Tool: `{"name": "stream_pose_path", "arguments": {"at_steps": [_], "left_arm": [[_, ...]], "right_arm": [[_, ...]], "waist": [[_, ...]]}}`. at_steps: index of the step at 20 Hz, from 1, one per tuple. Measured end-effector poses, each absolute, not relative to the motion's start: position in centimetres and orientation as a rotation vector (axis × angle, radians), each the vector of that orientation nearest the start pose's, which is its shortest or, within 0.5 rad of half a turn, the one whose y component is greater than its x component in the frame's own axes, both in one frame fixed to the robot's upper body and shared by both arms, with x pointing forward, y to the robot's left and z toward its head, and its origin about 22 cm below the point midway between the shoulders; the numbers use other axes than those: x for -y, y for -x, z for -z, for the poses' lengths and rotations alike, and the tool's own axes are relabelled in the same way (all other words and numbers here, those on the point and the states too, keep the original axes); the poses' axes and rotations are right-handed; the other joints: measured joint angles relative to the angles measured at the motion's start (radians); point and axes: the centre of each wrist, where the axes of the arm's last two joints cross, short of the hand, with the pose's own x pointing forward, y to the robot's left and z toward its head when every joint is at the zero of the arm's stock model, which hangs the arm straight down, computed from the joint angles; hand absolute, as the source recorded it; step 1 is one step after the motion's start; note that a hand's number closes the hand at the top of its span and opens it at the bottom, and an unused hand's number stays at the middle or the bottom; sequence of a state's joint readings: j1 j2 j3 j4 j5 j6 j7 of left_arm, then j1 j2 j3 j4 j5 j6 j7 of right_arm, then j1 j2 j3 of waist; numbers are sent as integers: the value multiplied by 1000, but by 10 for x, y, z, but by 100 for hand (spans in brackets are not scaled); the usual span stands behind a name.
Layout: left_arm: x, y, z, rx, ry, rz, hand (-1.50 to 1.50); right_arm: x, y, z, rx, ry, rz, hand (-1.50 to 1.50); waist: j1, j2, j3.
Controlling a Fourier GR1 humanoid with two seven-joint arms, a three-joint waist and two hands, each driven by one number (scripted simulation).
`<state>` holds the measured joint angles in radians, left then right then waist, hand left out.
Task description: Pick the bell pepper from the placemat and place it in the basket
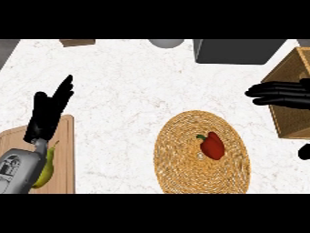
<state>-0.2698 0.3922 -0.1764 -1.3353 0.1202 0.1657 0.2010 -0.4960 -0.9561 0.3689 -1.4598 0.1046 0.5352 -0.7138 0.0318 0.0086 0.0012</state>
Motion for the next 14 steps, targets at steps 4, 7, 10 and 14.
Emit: {"name": "stream_pose_path", "arguments": {"at_steps": [4,7,10,14], "left_arm": [[-274,-304,-30,1367,-248,233,0],[-274,-303,-29,1370,-249,227,0],[-271,-300,-31,1365,-246,225,0],[-274,-302,-34,1365,-248,226,0]], "right_arm": [[331,-323,-172,1739,-174,-1712,-150],[333,-327,-159,1730,-169,-1720,-150],[336,-331,-146,1736,-169,-1700,-150],[337,-343,-135,1767,-149,-1658,-150]], "waist": [[-3,0,0],[-4,-1,0],[-6,-3,0],[-8,-3,0]]}}
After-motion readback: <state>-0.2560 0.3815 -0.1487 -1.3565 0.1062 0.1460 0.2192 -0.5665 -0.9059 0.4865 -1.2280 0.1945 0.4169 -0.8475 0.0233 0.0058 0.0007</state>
